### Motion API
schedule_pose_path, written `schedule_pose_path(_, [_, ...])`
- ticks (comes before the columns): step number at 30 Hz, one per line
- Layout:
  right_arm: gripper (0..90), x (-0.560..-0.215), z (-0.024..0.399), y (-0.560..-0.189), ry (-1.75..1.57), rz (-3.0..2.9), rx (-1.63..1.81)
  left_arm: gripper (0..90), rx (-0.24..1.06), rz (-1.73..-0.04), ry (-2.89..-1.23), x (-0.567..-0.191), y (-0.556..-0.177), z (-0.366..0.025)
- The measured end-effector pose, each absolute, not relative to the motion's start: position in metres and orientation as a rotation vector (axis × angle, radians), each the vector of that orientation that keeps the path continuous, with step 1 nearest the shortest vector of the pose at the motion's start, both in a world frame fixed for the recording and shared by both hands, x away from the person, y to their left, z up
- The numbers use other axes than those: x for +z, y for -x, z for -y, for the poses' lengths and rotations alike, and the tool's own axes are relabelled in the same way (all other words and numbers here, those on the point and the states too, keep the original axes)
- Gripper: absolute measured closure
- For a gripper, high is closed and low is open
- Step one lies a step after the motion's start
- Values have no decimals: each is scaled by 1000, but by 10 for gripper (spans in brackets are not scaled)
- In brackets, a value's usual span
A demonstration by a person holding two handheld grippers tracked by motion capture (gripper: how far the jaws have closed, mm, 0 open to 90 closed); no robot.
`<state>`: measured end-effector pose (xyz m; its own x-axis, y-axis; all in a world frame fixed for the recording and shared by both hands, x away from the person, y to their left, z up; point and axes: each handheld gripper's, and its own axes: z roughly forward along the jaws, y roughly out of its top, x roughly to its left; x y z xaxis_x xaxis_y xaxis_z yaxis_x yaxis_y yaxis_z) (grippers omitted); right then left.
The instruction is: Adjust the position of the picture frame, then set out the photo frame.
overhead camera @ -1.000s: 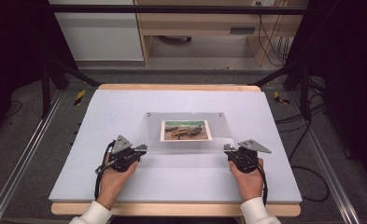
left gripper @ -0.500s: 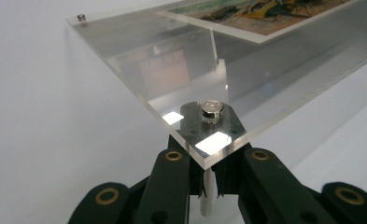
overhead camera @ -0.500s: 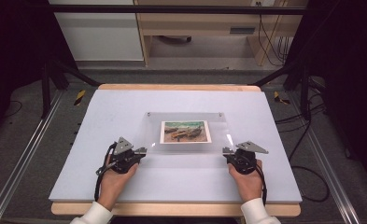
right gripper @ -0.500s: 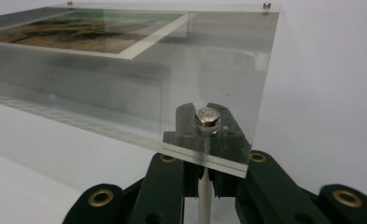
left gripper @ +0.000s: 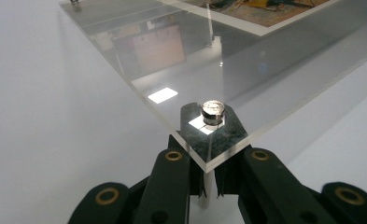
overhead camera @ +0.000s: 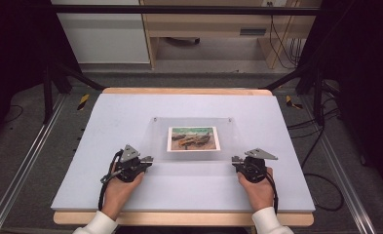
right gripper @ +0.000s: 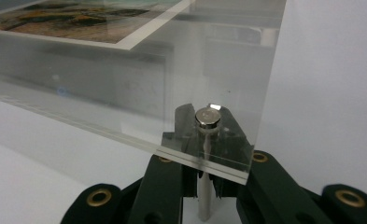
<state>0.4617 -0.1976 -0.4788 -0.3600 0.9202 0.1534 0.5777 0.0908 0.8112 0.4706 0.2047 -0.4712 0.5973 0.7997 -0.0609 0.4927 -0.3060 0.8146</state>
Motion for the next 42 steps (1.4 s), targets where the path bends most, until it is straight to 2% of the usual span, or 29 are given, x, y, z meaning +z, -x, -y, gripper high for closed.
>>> schedule_pose_path(5, [787,-479,199,-462,-1472,-1977,1184,831,452,-1025,-1970,-471,-471,-205])
schedule_pose_path(8, [643,-481,199,-462,-1480,-1991,1198,824,446,-1023,-1974,-471,-471,-206])
schedule_pose_path(11, [458,-482,198,-460,-1491,-2007,1167,676,440,-1030,-1977,-470,-469,-207])
schedule_pose_path(16, [275,-476,201,-452,-1452,-2012,1141,378,404,-1033,-1983,-465,-464,-216])
schedule_pose_path(20, [185,-471,207,-446,-1433,-1987,1119,239,394,-1041,-1958,-461,-460,-223])
schedule_pose_path(27, [103,-463,221,-438,-1419,-1927,1134,96,375,-1006,-1931,-454,-462,-231])
schedule_pose_path(33, [82,-453,225,-431,-1355,-1883,1187,94,401,-982,-1890,-448,-462,-240])
schedule_pose_path(37, [104,-447,224,-431,-1331,-1863,1170,94,416,-943,-1890,-444,-461,-241])
schedule_pose_path(39, [157,-444,224,-431,-1317,-1854,1168,94,438,-938,-1895,-442,-461,-241])
schedule_pose_path(42, [163,-442,222,-435,-1311,-1885,1154,94,462,-933,-1898,-439,-462,-241])
